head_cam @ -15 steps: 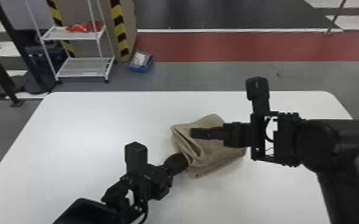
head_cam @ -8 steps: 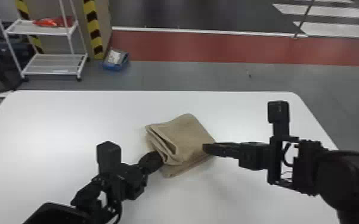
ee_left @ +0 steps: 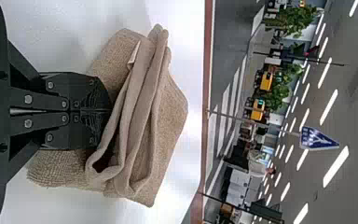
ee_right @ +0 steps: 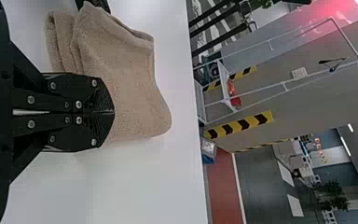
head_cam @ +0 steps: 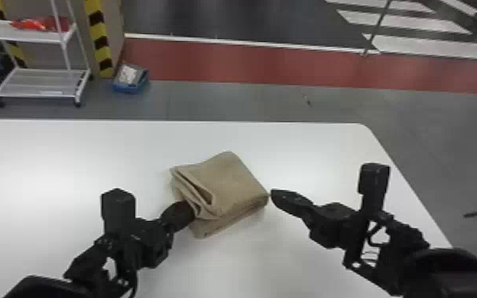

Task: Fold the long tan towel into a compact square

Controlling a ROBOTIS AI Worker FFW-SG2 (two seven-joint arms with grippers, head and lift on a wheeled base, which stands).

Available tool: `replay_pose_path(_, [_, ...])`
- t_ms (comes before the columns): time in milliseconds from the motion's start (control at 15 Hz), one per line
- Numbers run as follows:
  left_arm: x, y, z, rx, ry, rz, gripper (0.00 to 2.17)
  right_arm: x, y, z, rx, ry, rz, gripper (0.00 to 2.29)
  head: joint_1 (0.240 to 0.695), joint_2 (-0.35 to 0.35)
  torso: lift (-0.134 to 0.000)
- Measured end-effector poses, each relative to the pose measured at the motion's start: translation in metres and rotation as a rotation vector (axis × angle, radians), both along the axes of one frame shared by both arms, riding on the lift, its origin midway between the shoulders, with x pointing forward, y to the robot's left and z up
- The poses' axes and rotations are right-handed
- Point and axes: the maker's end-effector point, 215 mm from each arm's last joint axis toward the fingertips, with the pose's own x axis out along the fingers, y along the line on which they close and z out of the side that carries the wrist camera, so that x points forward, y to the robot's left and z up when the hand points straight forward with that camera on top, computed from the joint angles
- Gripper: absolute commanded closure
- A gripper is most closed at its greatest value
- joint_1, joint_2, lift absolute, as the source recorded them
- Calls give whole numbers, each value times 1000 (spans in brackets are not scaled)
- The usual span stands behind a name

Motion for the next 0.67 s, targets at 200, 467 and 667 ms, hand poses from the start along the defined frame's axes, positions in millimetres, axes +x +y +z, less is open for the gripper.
replay_pose_path(200, [1, 0, 1, 0, -3, 0, 1997, -13, -2, -11, -6, 4, -6, 2186, 695, -175, -123])
replay_pose_path(467, [1, 1, 3, -1, -5, 0, 1997, -11, -13, -35, -23, 53, -24, 2186, 695, -187, -123])
replay_pose_path(667, [-3, 3, 8, -5, -9, 1, 1997, 3, -6, -48, -20, 117, -14, 2186, 695, -178, -123])
